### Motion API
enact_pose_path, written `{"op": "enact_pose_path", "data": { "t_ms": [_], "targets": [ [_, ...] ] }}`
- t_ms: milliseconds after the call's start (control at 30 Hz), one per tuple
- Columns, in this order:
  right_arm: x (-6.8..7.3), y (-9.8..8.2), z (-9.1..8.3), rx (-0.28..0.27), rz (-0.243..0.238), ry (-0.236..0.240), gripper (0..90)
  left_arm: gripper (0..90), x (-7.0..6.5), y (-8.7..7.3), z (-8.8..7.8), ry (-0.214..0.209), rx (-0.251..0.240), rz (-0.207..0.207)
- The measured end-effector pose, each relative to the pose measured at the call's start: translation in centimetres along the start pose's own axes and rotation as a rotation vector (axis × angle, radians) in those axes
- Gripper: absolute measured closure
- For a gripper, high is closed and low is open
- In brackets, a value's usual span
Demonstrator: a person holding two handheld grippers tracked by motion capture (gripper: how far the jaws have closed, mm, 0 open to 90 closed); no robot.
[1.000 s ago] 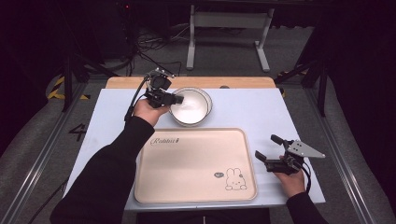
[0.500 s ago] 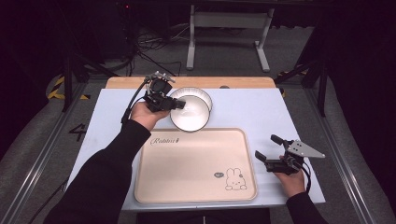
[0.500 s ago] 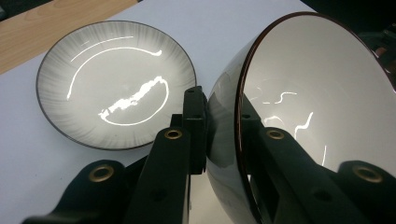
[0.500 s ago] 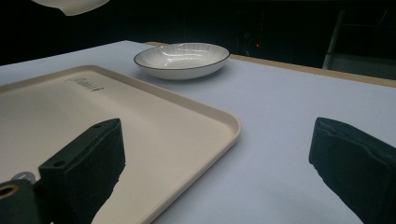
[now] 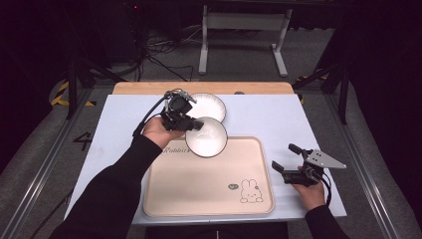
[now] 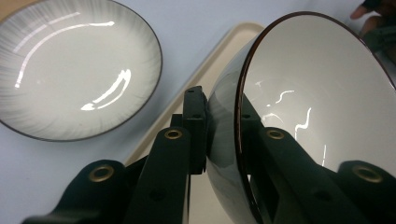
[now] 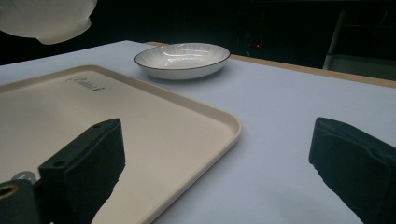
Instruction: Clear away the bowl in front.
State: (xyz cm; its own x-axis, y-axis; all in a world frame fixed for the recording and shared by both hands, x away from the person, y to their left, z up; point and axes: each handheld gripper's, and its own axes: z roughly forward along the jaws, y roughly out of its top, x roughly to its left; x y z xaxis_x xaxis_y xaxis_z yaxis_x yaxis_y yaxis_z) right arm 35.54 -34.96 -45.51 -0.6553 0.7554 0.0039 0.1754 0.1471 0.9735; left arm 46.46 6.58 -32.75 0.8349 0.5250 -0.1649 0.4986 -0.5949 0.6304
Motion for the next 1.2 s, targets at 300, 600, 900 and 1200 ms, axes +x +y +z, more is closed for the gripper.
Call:
{"op": "enact_pose_path", "data": {
  "t_ms": [300,600,900,1200],
  "targets": [
    [0.0,0.0,0.0,-0.001,-0.003,0.001,4.3,80.7,-0.8,-0.5,1.5,-0.036,0.076,0.042],
    [0.0,0.0,0.0,-0.002,-0.004,0.002,4.3,80.7,-1.4,-1.0,3.4,-0.072,0.163,0.091],
    [0.0,0.0,0.0,-0.002,-0.005,0.003,4.3,80.9,-1.8,-1.4,4.8,-0.085,0.219,0.115],
    [0.0,0.0,0.0,-0.002,-0.005,0.004,4.3,81.0,-1.8,-1.9,6.0,-0.104,0.259,0.119]
  ]
}}
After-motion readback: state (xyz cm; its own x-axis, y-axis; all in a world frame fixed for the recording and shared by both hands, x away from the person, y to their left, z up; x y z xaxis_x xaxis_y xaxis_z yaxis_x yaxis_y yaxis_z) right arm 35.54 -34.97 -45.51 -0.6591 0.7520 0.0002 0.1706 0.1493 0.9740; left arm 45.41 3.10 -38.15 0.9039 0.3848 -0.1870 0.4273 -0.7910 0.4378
